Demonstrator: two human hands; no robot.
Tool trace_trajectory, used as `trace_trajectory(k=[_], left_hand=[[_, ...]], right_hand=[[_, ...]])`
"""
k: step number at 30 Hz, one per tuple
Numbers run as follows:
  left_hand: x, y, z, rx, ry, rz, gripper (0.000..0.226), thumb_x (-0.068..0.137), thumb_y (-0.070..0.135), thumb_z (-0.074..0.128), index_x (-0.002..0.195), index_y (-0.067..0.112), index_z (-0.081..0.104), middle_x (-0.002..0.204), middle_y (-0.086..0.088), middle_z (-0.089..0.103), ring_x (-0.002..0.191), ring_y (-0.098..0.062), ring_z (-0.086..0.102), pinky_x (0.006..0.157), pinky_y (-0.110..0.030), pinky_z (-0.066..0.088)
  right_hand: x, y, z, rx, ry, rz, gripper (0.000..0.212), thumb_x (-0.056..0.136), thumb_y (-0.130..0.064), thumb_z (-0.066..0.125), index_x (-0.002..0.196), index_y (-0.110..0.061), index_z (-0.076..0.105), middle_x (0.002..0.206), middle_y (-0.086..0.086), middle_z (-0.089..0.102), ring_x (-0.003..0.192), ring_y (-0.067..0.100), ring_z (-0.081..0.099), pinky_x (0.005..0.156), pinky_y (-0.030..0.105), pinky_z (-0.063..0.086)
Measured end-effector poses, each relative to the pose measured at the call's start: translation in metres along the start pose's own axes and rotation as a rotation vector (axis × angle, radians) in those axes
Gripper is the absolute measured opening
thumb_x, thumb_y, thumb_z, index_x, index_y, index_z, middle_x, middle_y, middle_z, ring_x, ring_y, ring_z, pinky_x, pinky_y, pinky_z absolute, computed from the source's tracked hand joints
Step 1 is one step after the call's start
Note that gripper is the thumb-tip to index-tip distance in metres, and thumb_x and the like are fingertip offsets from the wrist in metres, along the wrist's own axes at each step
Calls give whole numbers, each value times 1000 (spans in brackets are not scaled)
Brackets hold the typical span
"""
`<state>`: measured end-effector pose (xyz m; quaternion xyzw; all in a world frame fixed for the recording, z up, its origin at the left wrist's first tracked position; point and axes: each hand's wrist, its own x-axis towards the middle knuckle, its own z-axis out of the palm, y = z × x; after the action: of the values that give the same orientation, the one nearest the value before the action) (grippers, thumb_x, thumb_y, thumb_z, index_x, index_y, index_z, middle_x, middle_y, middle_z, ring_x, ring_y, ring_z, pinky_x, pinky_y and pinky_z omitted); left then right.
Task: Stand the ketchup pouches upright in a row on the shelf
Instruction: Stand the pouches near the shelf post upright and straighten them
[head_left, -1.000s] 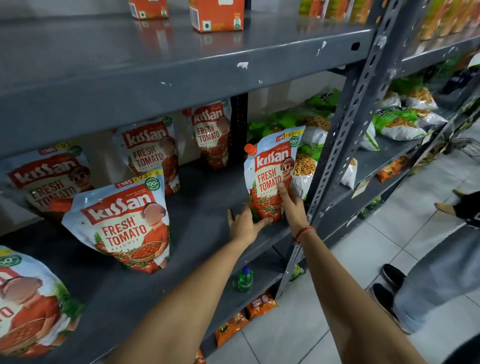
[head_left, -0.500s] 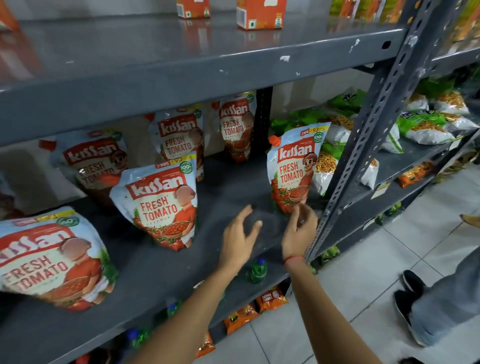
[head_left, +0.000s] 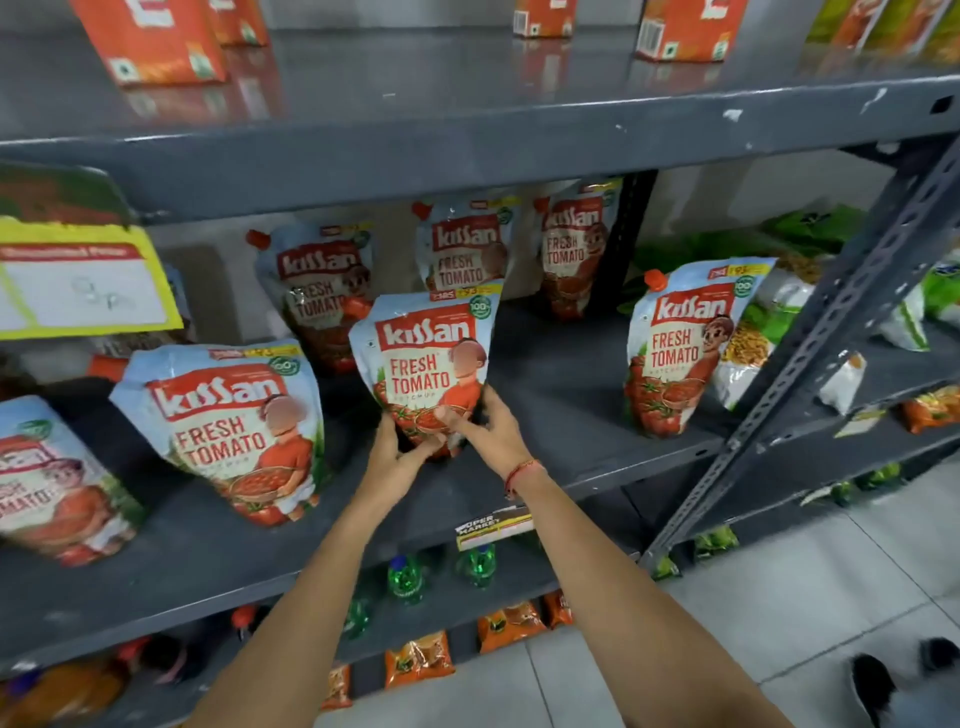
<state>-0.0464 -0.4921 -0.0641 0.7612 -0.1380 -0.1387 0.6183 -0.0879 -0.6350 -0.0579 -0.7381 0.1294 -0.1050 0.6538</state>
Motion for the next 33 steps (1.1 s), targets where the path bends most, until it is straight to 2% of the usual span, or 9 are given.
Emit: trace_trajectory(k=[2, 6, 13, 16, 20, 23, 28, 31, 33], left_hand=[[0, -2, 0, 22, -19, 4, 71, 81, 23, 70, 139, 27, 30, 133, 7, 45, 122, -9, 41, 94, -21, 35], [-9, -2, 11, 83, -16, 41, 70, 80, 23, 71, 139, 20, 33, 137, -1, 49, 120, -10, 44, 100, -28, 37], [-22, 7, 61, 166, -62, 104, 62, 83, 25, 67, 137, 15, 37, 136, -7, 52, 124, -21, 50, 97, -29, 42], [-25, 8, 75, 175, -88, 114, 60, 85, 22, 65, 138, 15, 37, 134, -7, 55, 124, -22, 51, 99, -32, 43], [-29, 5, 84, 177, -105, 86, 63, 85, 23, 65, 140, 17, 35, 133, -6, 57, 124, -22, 51, 104, -39, 43], [-30, 3, 86, 177, -99, 100, 63, 83, 26, 66, 139, 19, 36, 134, -5, 57, 125, -22, 50, 103, -37, 42], [-30, 0, 89, 211, -66, 84, 62, 83, 30, 66, 137, 20, 37, 135, -5, 55, 129, -25, 46, 104, -43, 41], [-29, -1, 90, 229, -46, 83, 60, 82, 33, 67, 134, 21, 39, 134, -4, 55, 130, -27, 44, 104, -47, 41], [-28, -1, 90, 226, -50, 78, 60, 82, 33, 67, 134, 22, 39, 135, -3, 55, 130, -27, 44, 104, -48, 41]], right_hand=[[-1, 3, -2, 19, 14, -9, 52, 79, -32, 73, 125, -16, 53, 120, 0, 65, 110, 12, 61, 91, 23, 50], [-7, 10, -18, 44, 61, -9, 51, 77, -34, 75, 120, -15, 57, 118, 1, 68, 107, 11, 63, 84, 18, 52], [-25, 21, -67, 42, 157, -28, 42, 74, -40, 75, 110, -20, 63, 114, 3, 70, 108, 14, 65, 94, 36, 52], [-32, 22, -84, 40, 181, -16, 40, 77, -37, 74, 110, -19, 62, 114, 3, 70, 109, 13, 64, 96, 36, 52], [-43, 23, -95, 16, 190, 2, 36, 76, -43, 73, 105, -26, 62, 111, -4, 70, 107, 8, 64, 93, 30, 52], [-46, 25, -100, 12, 183, 1, 42, 74, -47, 72, 107, -23, 62, 113, -2, 70, 109, 10, 64, 93, 30, 51], [-45, 28, -103, 25, 170, 0, 52, 74, -46, 72, 114, -15, 59, 117, 1, 69, 111, 12, 63, 96, 32, 51], [-44, 30, -103, 30, 170, -6, 56, 70, -52, 72, 112, -17, 61, 116, -1, 69, 111, 11, 63, 95, 32, 52], [-44, 31, -103, 30, 174, -6, 50, 71, -50, 72, 111, -20, 61, 115, -1, 69, 110, 10, 63, 96, 33, 52]])
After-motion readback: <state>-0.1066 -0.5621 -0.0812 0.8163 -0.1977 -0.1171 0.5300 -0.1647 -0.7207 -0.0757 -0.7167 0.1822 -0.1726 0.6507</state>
